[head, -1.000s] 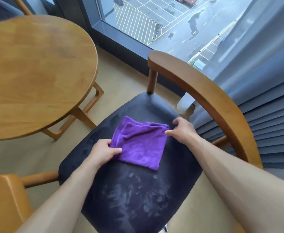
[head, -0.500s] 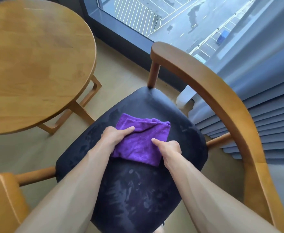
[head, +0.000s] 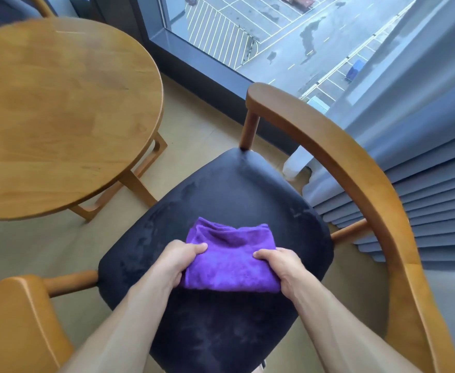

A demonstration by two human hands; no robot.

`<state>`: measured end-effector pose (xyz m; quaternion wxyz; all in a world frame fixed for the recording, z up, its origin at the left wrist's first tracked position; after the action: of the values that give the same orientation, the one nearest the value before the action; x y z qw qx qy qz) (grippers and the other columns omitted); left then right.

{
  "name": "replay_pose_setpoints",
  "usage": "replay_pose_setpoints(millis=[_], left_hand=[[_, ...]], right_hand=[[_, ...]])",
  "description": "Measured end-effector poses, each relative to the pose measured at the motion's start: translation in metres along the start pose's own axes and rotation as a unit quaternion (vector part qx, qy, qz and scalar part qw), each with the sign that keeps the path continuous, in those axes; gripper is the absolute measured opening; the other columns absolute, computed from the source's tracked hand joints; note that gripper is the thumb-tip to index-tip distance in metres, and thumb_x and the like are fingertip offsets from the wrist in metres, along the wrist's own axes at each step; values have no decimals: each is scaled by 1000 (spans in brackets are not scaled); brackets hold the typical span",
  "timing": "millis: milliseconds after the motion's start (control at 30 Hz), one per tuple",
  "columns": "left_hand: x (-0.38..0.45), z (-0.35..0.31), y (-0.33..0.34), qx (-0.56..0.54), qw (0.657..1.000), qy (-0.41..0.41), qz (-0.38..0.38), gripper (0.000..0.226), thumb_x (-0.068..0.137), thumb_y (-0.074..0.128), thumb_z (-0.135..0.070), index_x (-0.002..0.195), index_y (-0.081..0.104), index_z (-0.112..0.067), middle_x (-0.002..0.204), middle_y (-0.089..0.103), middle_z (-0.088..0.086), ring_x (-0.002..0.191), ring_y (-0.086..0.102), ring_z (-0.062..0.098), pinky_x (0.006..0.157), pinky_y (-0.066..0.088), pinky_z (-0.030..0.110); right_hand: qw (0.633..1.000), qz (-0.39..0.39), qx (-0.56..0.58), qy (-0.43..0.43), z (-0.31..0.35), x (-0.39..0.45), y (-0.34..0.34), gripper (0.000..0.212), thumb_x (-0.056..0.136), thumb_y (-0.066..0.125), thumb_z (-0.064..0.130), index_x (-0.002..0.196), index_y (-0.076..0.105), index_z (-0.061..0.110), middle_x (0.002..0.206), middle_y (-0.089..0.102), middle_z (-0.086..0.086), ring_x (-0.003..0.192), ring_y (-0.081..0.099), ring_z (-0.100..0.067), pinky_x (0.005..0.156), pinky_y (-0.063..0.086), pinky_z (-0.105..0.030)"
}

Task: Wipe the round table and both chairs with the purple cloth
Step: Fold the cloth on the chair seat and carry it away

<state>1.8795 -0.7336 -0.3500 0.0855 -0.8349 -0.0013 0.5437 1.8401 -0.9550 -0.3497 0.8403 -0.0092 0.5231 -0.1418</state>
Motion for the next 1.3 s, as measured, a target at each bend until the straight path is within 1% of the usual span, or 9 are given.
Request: replay_pose_setpoints(millis=[167,233,333,567,667,800,1000,1167,1300], left_hand=[[-12,-5,-11,-92,991,-53,76,38,84,80,-26,106,68,3,88,76,19,70,75,31,54,60,37],[-18,-11,-13,-118,988,-30,96,33,91,73,-24,113,67,-1,92,76,19,74,76,30,59,61,38],[-38,-29,-18,-160,978,25,132,25,98,63,-23,121,65,-13,103,75,18,90,75,32,69,61,43],[-146,-95,-59,-237,946,172,141,23,104,51,-23,118,63,-11,109,74,18,93,74,29,75,63,42],[-211,-115,-95,-299,919,228,120,28,104,49,-22,123,62,-6,113,72,21,93,74,29,71,62,39],[-300,-114,-150,-348,891,281,82,33,105,47,-25,124,62,-3,122,68,23,104,70,33,86,60,46],[-424,-57,-271,-397,845,358,-20,35,106,46,-27,122,64,-3,115,72,20,101,72,32,79,62,44],[-497,46,-378,-437,811,379,-82,37,106,46,-32,122,64,-5,110,74,18,90,75,29,67,62,40],[-550,146,-467,-464,790,372,-149,40,104,50,-36,126,64,-5,117,72,17,98,73,30,72,62,41]], right_hand=[[980,91,134,115,10,-12,-2,24,73,73,-3,96,69,0,85,75,-20,66,73,-33,61,61,-48],[972,120,139,144,17,-21,-1,29,73,71,-4,101,68,-1,90,74,-22,70,73,-35,63,60,-48],[964,164,147,150,36,-40,-2,46,67,70,-5,113,65,0,111,70,-24,90,71,-38,81,57,-51],[947,286,148,-11,146,-123,0,45,87,59,-5,125,59,18,119,69,-19,98,71,-35,73,58,-49],[932,346,70,-86,200,-178,20,51,87,58,-3,132,56,18,122,68,-19,103,69,-35,76,58,-49],[898,411,-17,-155,242,-266,60,54,83,64,0,133,55,18,119,70,-17,101,71,-33,73,59,-46],[840,482,-118,-219,239,-411,166,48,88,62,4,132,56,23,118,70,-18,102,70,-35,75,58,-46],[810,501,-196,-233,167,-519,271,45,91,64,10,134,53,19,108,73,-17,97,72,-34,70,59,-43],[762,564,-215,-235,93,-606,366,38,96,55,9,129,57,28,107,74,-14,92,73,-32,67,59,-46]])
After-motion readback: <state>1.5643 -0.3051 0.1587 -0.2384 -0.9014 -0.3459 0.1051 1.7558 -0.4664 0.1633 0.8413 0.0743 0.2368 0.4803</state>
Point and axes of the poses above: each hand's wrist, its own x-axis towards the middle knuckle, its own y-axis out of the palm, z = x × y, the point moved 2 cm from there along x, towards the middle knuckle
